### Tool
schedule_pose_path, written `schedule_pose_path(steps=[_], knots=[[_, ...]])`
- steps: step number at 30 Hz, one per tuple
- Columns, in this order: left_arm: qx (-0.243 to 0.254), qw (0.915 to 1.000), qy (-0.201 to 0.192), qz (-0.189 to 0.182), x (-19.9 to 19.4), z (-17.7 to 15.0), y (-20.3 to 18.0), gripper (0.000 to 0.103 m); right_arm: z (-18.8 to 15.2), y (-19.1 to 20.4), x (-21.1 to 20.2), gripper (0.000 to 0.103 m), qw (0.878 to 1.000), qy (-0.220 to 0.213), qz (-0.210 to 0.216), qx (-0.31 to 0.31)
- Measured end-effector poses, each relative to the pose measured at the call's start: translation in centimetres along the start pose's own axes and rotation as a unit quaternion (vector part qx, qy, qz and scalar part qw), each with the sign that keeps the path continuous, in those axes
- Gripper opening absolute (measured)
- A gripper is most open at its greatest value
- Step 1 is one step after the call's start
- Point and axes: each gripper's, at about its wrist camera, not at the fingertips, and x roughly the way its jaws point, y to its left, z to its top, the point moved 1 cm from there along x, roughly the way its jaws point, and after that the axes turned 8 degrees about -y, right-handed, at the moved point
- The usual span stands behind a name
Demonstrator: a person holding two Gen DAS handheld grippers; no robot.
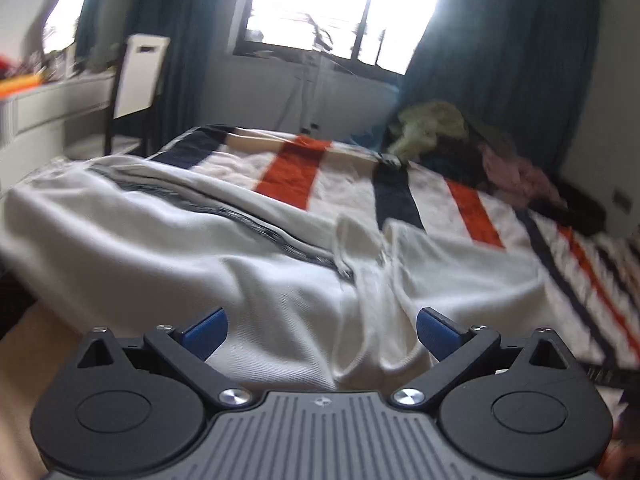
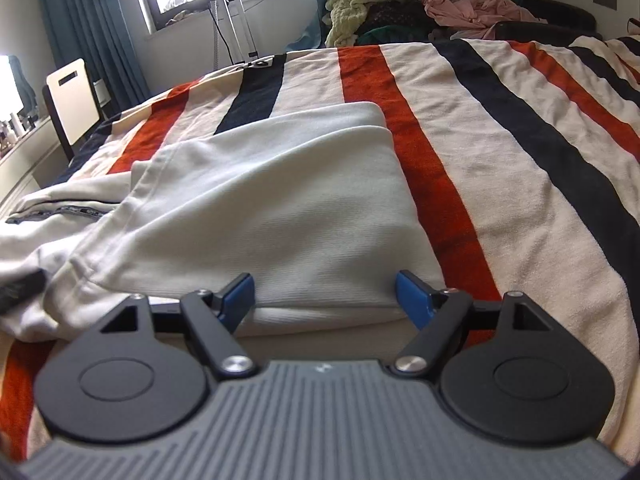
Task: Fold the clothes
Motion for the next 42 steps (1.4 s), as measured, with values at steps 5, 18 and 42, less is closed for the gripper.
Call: schedule_pose_path(steps=[5,18,42], knots=[[-0.256,0.9649,0.024,0.055,-0.6,0.9,8.9,0.099,0.1,0.0,-0.1,0.078,1.000,0.000,-0.001,0.013],[-0.438,0.8848,-0.047,0.150,3.8,3.9,21.8,0.074,-0.1,0.5,0.0,0.081,1.000,0.000,-0.012,-0.001],[-0.028,0.9408,-0.143,0.306,8.9,7.9,15.0,0.021,-0.2,1.2,0.4,0.081,0.999,0.020,-0.008,-0.031]])
